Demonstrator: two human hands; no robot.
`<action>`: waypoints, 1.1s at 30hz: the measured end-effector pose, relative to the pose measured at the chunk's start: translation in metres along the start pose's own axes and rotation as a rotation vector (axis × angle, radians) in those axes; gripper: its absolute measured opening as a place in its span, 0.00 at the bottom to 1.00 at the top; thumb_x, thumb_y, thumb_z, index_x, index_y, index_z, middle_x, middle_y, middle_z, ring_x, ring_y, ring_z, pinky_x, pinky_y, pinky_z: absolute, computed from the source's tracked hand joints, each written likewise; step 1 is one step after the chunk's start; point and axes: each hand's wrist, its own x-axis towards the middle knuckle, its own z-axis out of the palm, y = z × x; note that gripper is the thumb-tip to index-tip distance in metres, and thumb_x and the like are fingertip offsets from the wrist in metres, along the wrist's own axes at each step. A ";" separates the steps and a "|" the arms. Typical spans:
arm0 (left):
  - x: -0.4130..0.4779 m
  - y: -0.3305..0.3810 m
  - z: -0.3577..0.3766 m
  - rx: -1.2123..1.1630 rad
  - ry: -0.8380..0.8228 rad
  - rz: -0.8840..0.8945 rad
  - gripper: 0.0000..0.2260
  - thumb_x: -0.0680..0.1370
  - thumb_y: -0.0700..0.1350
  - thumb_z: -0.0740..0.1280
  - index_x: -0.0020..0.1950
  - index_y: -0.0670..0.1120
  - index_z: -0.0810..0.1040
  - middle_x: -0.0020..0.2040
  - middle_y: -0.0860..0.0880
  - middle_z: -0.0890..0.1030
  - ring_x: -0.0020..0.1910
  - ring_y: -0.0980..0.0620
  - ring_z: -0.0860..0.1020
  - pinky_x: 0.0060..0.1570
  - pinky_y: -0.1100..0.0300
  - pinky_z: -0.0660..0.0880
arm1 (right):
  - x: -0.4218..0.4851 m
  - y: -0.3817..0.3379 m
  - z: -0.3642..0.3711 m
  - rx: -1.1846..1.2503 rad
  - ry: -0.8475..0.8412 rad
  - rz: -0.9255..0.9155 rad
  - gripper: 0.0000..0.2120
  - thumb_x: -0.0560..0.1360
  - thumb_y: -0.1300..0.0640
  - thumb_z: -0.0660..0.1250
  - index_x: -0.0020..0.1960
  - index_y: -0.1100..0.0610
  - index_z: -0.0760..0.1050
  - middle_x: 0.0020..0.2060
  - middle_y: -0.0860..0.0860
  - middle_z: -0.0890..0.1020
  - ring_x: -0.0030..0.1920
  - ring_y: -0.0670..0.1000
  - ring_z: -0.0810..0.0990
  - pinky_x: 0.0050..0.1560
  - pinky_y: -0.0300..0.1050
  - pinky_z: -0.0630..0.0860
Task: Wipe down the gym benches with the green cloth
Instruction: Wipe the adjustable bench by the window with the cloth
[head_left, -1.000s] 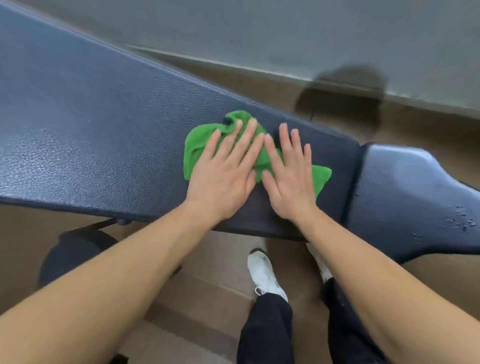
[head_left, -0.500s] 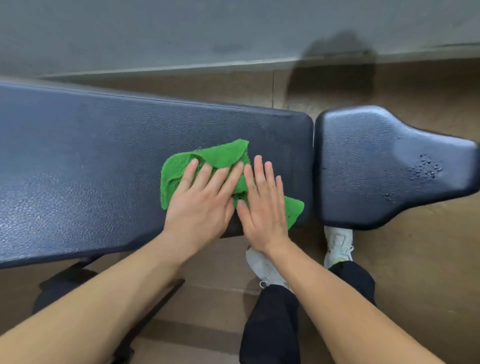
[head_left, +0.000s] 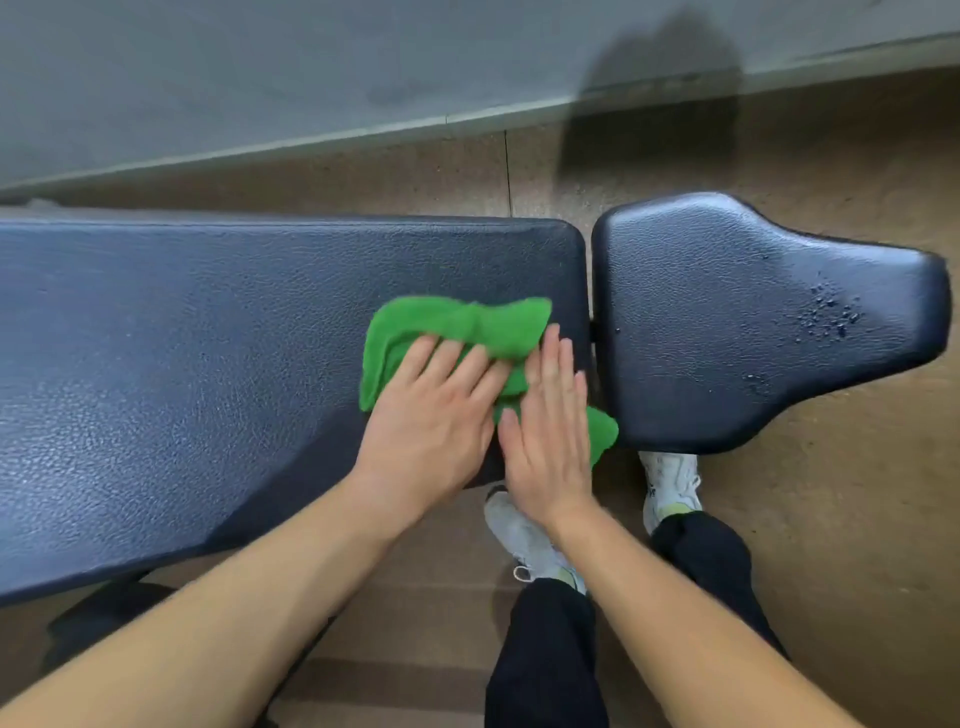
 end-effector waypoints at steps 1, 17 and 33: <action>-0.023 0.001 0.000 -0.004 -0.038 0.003 0.19 0.82 0.50 0.55 0.71 0.47 0.70 0.63 0.46 0.76 0.61 0.41 0.71 0.69 0.45 0.61 | -0.019 -0.006 0.004 -0.035 -0.022 -0.041 0.33 0.80 0.51 0.51 0.80 0.60 0.42 0.80 0.55 0.44 0.80 0.56 0.43 0.78 0.58 0.47; 0.091 0.004 0.002 -0.027 0.167 -0.228 0.25 0.83 0.51 0.51 0.80 0.46 0.58 0.81 0.47 0.57 0.79 0.42 0.54 0.75 0.47 0.53 | 0.111 0.032 -0.027 0.039 0.061 -0.009 0.31 0.81 0.49 0.49 0.80 0.59 0.49 0.80 0.59 0.48 0.80 0.58 0.46 0.79 0.56 0.47; 0.001 0.058 -0.028 -0.986 0.417 -0.550 0.14 0.74 0.35 0.65 0.58 0.47 0.74 0.50 0.53 0.80 0.47 0.57 0.77 0.49 0.70 0.69 | -0.003 -0.013 -0.089 0.405 0.143 -0.097 0.27 0.76 0.64 0.66 0.74 0.58 0.67 0.72 0.54 0.72 0.72 0.47 0.69 0.69 0.33 0.65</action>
